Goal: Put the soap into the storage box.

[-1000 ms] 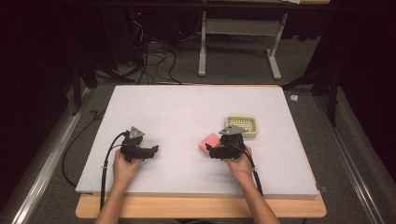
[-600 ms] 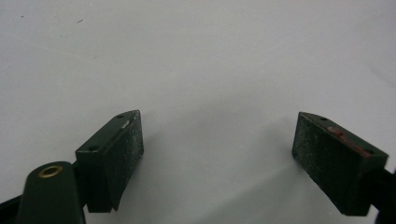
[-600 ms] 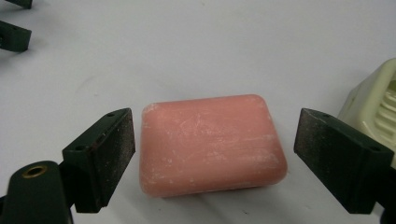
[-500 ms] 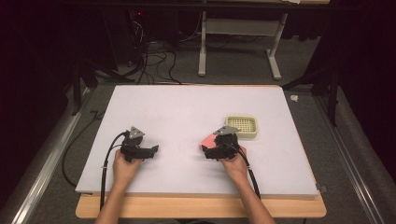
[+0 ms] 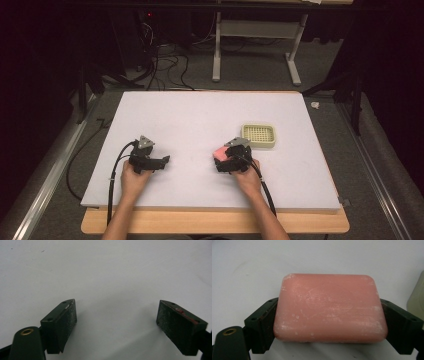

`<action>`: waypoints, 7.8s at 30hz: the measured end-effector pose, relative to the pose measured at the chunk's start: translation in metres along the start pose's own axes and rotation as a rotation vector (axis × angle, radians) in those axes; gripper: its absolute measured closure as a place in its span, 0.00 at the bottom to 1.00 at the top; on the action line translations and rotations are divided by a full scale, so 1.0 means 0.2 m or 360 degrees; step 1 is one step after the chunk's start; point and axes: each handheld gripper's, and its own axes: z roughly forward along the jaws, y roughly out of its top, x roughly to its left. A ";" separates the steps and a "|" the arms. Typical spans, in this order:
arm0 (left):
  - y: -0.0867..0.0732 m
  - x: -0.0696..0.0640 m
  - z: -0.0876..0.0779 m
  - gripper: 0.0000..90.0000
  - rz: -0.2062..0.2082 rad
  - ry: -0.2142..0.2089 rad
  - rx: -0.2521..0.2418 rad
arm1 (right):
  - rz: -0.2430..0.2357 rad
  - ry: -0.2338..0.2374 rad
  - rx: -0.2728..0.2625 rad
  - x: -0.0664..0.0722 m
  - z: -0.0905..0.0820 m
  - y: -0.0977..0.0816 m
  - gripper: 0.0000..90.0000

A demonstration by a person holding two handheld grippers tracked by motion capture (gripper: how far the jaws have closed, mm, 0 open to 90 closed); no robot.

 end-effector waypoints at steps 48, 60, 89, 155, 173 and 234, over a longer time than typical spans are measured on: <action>0.00 0.00 0.00 0.20 -0.0009 -0.0008 -0.0006 | 0.0033 0.0003 -0.0008 -0.07 -0.13 0.01 0.15; 0.00 0.00 0.00 0.20 -0.0009 -0.0008 -0.0006 | 0.0083 -0.0010 -0.0068 -0.12 -0.20 0.01 0.15; 0.00 0.00 0.00 0.20 -0.0012 -0.0009 -0.0007 | 0.0263 -0.0152 -0.0112 -0.36 -0.37 -0.02 0.15; 0.00 0.00 0.00 0.20 -0.0010 -0.0005 -0.0006 | 0.0509 -0.0309 -0.0042 -0.57 -0.23 0.05 0.14; 0.00 0.00 0.00 0.20 -0.0014 -0.0006 -0.0010 | 0.0473 -0.0328 -0.0070 -0.55 -0.27 0.05 0.16; 0.00 0.00 0.00 0.20 -0.0012 -0.0005 -0.0007 | 0.0401 -0.0278 -0.0319 -0.51 -0.64 -0.10 0.18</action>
